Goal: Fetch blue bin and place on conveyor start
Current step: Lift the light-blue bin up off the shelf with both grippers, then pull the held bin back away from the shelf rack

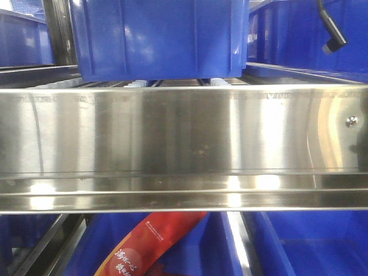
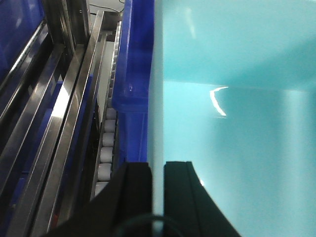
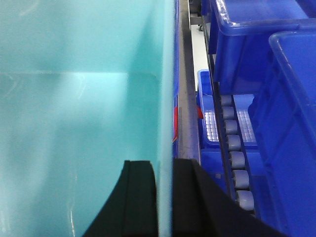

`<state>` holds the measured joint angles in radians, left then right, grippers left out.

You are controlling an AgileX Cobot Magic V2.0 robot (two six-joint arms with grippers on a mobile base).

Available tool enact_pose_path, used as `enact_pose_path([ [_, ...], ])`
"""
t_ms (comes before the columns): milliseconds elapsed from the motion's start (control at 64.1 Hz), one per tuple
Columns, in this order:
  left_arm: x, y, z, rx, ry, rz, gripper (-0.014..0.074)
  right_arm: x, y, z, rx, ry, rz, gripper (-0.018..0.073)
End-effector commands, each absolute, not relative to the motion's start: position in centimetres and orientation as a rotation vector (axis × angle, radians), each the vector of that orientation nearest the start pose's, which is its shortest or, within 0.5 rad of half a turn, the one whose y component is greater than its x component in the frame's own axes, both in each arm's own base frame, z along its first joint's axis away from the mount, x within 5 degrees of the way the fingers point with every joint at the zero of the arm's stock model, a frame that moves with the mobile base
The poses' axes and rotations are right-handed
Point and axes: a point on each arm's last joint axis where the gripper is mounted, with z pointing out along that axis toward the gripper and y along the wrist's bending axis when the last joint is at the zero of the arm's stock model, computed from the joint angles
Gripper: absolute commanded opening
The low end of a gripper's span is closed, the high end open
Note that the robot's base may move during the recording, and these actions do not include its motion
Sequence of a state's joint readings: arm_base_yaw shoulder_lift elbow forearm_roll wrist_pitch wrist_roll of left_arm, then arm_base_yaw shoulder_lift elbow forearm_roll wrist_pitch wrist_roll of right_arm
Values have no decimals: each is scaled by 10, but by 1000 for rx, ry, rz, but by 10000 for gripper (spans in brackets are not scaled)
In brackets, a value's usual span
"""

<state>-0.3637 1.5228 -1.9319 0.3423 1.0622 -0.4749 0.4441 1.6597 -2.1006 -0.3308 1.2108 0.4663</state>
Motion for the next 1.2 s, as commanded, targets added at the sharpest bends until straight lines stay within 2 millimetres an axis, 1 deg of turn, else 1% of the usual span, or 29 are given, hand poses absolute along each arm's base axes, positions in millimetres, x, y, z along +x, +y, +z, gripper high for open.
enact_pose_path([
  [0, 292, -82, 514, -107, 2011, -84, -111, 311, 112, 505, 50, 2136, 45, -165],
  [499, 292, -82, 514, -107, 2011, -84, -111, 311, 110, 504, 49, 2137, 5, -165],
  [983, 292, -82, 514, -107, 2011, -84, -111, 311, 110, 504, 49, 2138, 7, -165],
  [1186, 292, -82, 514, -107, 2011, -84, -111, 310, 112, 504, 45, 2149, 41, -165],
])
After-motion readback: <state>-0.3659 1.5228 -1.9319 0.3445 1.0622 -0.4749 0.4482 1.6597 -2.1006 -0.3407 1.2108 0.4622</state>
